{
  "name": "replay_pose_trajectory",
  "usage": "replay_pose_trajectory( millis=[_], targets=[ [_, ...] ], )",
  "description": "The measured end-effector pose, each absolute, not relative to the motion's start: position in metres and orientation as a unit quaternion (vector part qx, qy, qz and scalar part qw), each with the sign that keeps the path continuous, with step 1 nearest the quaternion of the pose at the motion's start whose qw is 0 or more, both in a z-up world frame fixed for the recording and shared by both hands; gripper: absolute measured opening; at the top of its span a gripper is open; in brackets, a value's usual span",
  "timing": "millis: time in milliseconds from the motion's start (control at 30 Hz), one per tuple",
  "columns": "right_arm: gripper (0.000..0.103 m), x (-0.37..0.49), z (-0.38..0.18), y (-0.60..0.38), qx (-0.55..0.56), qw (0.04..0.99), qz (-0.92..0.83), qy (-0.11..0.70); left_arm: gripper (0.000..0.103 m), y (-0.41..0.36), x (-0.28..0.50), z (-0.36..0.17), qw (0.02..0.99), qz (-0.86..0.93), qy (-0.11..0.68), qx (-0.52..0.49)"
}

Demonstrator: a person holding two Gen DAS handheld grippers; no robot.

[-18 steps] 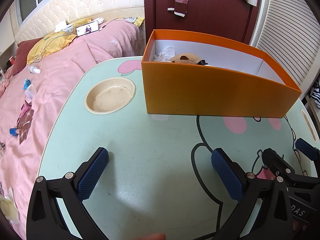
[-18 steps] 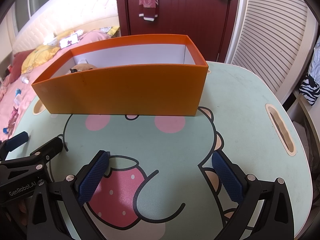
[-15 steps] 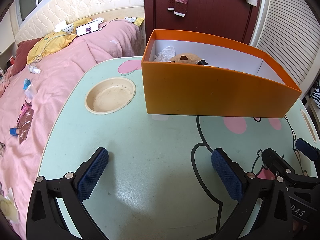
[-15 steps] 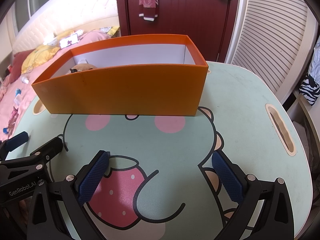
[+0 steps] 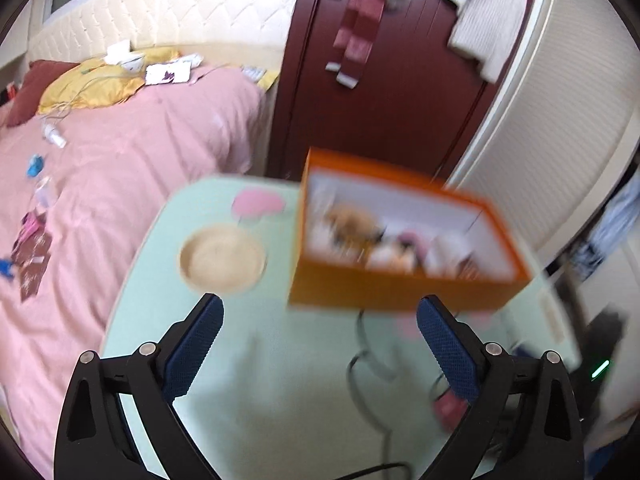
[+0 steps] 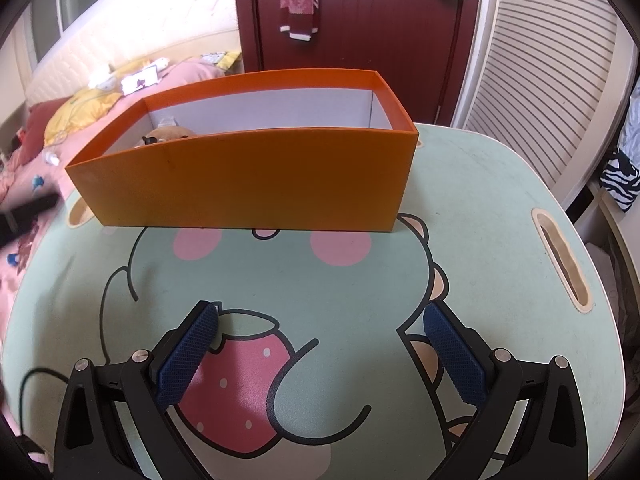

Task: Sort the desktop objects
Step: 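Move the left gripper into the orange box toward the brown plush, then grasp the brown plush keychain with the left gripper and lift it out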

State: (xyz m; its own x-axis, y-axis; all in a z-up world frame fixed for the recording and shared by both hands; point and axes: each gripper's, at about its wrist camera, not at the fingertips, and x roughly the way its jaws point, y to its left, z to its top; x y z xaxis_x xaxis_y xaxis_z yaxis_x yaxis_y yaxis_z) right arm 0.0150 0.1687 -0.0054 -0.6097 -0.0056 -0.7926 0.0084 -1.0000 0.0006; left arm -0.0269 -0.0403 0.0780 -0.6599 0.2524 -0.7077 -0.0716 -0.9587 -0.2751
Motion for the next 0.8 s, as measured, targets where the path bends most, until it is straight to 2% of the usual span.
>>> replay_pose_trajectory(
  millis=[33,67,133,200,333,533,600,700,800],
  targets=[
    [0.103,0.015,-0.006,0.168,0.441,0.006,-0.897,0.002,0.077,-0.040,-0.037,0.085,0.103,0.903,-0.109,-0.403],
    [0.103,0.016,-0.006,0.167,0.440,0.007,-0.898,0.003,0.072,-0.037,-0.048,0.088,0.110,0.899,-0.099,-0.413],
    [0.103,0.017,-0.007,0.167,0.439,0.010,-0.898,0.003,0.054,-0.028,-0.073,0.088,0.123,0.886,-0.073,-0.441],
    [0.103,0.018,-0.007,0.169,0.439,0.012,-0.899,0.003,0.047,-0.017,-0.099,0.083,0.141,0.873,-0.056,-0.464],
    [0.103,0.019,-0.007,0.172,0.436,0.019,-0.900,-0.002,0.047,0.012,-0.132,0.069,0.138,0.857,0.001,-0.497],
    [0.103,0.018,-0.005,0.172,0.434,0.026,-0.901,-0.011,0.047,0.038,-0.159,0.039,0.108,0.831,0.038,-0.544],
    [0.103,0.017,-0.004,0.173,0.433,0.027,-0.901,-0.014,0.048,0.046,-0.162,0.029,0.086,0.829,0.076,-0.547],
    [0.103,0.015,-0.004,0.173,0.432,0.031,-0.901,-0.019,0.056,0.060,-0.159,0.022,0.084,0.830,0.131,-0.535],
    [0.103,0.013,-0.003,0.173,0.430,0.034,-0.902,-0.023,0.054,0.065,-0.153,0.019,0.082,0.834,0.161,-0.521]
  ],
)
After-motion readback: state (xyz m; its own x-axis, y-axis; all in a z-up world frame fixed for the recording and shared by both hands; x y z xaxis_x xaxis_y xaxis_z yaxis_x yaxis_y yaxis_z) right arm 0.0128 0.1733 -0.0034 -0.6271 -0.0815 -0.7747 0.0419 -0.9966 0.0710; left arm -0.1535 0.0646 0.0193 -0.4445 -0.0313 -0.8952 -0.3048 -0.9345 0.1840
